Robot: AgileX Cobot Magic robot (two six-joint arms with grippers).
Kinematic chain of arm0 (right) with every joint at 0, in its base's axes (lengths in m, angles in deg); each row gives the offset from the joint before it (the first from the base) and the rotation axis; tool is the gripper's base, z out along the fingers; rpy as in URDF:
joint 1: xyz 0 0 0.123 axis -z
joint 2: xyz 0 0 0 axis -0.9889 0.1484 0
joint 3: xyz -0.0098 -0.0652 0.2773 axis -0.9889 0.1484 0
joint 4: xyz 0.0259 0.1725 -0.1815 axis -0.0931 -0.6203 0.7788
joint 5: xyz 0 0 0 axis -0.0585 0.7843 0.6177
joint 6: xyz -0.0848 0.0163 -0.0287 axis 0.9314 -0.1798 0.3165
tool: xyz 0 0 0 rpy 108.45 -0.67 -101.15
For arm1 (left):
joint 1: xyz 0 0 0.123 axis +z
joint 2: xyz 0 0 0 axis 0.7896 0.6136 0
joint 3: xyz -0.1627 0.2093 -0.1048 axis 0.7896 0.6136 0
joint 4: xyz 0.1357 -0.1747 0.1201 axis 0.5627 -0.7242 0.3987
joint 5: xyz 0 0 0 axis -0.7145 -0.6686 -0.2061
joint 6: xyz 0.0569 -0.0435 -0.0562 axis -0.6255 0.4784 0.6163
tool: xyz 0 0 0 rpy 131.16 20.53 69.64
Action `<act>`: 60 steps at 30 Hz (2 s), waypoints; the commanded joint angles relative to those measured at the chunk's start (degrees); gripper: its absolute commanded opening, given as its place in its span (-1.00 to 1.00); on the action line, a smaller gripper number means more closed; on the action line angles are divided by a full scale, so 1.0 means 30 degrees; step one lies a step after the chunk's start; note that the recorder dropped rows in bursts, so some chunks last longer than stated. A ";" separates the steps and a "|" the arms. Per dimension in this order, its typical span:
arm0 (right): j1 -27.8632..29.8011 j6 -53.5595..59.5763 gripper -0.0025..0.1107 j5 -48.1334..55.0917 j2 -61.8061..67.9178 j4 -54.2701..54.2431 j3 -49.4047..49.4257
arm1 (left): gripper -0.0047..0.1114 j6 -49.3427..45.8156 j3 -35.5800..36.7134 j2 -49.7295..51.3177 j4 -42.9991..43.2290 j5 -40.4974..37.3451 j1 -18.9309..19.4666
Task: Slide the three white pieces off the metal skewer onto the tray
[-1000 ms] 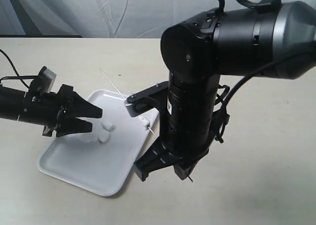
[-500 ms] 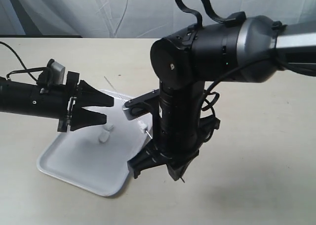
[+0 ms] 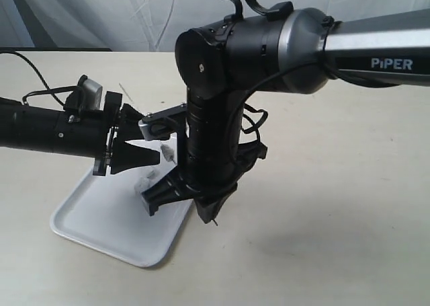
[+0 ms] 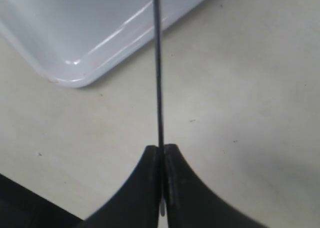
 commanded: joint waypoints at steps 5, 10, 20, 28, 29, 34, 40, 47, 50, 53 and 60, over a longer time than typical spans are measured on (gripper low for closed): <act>0.0092 0.0187 -0.97 -0.0484 0.0011 -0.0152 -0.0617 | 0.10 0.0300 0.0025 -0.0591 -0.0432 -0.0220 -0.0107; 0.0092 0.0187 -0.97 -0.0908 0.0011 -0.0469 -0.0617 | -0.19 0.0300 0.0025 -0.0591 -0.0058 -0.0220 -0.0107; 0.0092 0.0224 -0.97 -0.0908 0.0011 -0.0502 -0.0617 | -0.51 0.0264 0.0025 -0.0591 -0.0011 -0.0220 -0.0107; 0.0092 0.0219 -0.97 -0.0548 0.0011 -0.0502 -0.0617 | -0.71 -0.0185 0.0025 -0.0591 -0.0091 -0.0220 -0.0032; 0.0092 0.0219 -0.97 -0.0347 0.0011 -0.0502 -0.0617 | -0.71 -0.0185 -0.0062 -0.0591 -0.0186 -0.0220 -0.0032; -0.0475 0.0219 -0.97 0.0285 0.0011 -0.0161 -0.0372 | -0.71 -0.0236 -0.0536 -0.0591 -0.0640 -0.0220 0.0331; -0.0914 0.0219 -0.97 0.0303 -0.0059 -0.0071 0.1091 | -0.71 -0.0325 -0.0547 -0.0591 -0.0439 -0.0220 0.1950; -0.0941 0.0441 -0.97 -0.0860 -0.1258 -0.0105 0.4410 | -0.71 -0.0670 -0.0547 -0.0591 0.0997 -0.0220 0.5311; -0.0941 0.0566 -0.97 -0.0607 -0.1588 -0.0105 0.4449 | -0.71 -0.0670 -0.0547 -0.0591 0.2123 -0.0220 0.5820; -0.0941 0.0566 -0.97 -0.0381 -0.1678 -0.0177 0.4543 | -0.71 -0.0670 -0.0547 -0.0591 0.1680 -0.0220 0.5853; -0.0941 0.0603 -0.97 -0.0377 -0.1678 -0.0223 0.4543 | -0.71 -0.0708 -0.0562 -0.0591 0.0676 -0.0220 0.5853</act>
